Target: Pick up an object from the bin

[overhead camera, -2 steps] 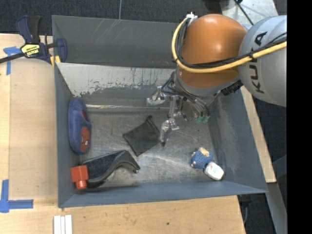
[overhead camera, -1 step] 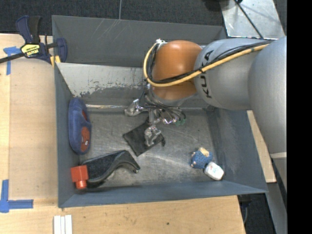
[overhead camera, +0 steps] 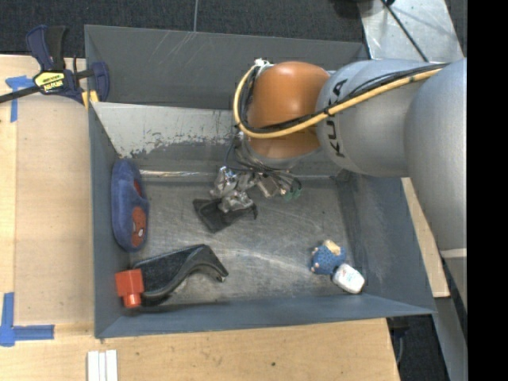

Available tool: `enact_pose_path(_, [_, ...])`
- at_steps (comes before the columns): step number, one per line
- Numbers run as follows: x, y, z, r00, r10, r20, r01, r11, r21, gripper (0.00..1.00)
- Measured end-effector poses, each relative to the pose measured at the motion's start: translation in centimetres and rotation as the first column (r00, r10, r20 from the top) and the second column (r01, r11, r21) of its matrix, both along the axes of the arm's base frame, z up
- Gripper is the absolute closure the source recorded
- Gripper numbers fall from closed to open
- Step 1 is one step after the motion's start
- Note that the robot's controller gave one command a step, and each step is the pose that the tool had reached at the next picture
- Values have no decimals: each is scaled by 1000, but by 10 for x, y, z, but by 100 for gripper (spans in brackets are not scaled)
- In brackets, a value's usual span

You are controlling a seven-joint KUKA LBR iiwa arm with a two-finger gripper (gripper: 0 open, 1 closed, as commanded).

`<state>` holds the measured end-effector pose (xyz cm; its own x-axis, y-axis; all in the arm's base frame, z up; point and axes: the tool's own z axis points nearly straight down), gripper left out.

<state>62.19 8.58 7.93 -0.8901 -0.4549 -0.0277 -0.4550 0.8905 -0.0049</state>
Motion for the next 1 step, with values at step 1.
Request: enact_pose_path(1, [-26, 24, 147, 1000, -7, -14, 7, 1000, -5, 100])
